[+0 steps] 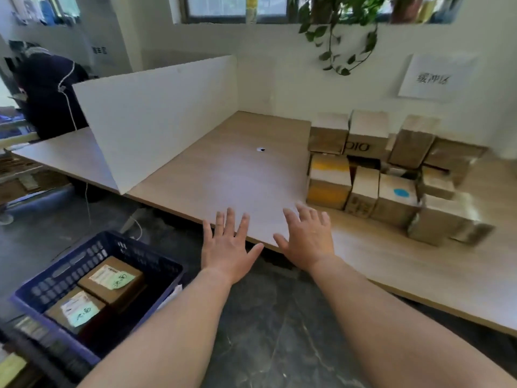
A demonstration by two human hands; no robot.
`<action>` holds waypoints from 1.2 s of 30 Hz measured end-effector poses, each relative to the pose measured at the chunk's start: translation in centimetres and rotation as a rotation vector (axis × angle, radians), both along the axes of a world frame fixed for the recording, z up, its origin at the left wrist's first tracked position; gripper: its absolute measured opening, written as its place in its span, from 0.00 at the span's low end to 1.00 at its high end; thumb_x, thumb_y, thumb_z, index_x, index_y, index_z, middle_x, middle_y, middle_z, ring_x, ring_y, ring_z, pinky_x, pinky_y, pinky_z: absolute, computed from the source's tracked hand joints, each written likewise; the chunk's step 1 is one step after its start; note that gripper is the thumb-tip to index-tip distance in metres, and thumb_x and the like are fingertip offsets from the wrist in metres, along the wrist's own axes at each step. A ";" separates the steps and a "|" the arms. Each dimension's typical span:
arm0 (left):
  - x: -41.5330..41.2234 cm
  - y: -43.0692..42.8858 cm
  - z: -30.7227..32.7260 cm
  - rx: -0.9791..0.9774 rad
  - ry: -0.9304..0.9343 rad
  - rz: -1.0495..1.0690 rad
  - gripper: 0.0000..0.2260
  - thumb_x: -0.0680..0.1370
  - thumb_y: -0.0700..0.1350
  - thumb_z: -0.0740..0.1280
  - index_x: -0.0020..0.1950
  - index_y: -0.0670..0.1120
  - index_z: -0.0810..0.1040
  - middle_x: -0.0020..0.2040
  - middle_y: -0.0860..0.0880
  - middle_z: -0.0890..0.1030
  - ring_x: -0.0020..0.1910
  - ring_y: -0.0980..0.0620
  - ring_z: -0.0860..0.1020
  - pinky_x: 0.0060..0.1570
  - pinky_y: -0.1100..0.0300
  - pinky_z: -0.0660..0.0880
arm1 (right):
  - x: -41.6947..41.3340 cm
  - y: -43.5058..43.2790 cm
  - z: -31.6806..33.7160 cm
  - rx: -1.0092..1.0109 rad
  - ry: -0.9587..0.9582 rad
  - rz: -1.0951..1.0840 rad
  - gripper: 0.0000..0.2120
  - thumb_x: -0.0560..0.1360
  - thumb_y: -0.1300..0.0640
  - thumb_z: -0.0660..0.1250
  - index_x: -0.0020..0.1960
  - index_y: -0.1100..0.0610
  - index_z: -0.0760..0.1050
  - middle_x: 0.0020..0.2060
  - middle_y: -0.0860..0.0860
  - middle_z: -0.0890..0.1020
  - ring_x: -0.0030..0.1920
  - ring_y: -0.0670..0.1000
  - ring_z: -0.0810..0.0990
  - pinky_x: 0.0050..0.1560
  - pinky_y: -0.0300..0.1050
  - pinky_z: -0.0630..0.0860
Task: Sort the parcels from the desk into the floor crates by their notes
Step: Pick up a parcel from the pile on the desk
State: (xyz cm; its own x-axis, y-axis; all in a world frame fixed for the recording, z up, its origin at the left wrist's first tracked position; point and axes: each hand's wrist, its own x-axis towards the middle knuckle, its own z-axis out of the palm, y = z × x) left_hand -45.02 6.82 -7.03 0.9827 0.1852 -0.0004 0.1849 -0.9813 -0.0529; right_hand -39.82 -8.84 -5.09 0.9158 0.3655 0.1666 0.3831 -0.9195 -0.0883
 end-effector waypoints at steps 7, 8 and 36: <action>6.6 -12.1 0.0 0.016 0.001 -0.159 0.34 0.79 0.68 0.43 0.78 0.53 0.33 0.77 0.44 0.32 0.76 0.42 0.33 0.73 0.40 0.35 | 3.8 -12.6 -0.3 0.014 -0.018 -0.163 0.32 0.78 0.39 0.57 0.78 0.50 0.54 0.77 0.54 0.57 0.77 0.56 0.56 0.75 0.60 0.52; 7.4 -13.7 -0.2 0.018 -0.007 -0.179 0.34 0.78 0.68 0.43 0.78 0.53 0.33 0.78 0.44 0.33 0.76 0.42 0.33 0.73 0.40 0.34 | 4.1 -14.2 -0.3 0.018 -0.017 -0.181 0.32 0.79 0.39 0.58 0.78 0.50 0.54 0.77 0.54 0.57 0.77 0.55 0.55 0.75 0.60 0.52; 28.3 -21.5 1.4 0.018 -0.108 -0.421 0.34 0.80 0.66 0.46 0.79 0.52 0.37 0.79 0.44 0.37 0.77 0.43 0.36 0.74 0.42 0.36 | 21.3 -22.8 0.6 0.008 -0.017 -0.357 0.33 0.78 0.40 0.59 0.78 0.51 0.54 0.76 0.55 0.59 0.76 0.56 0.57 0.75 0.59 0.55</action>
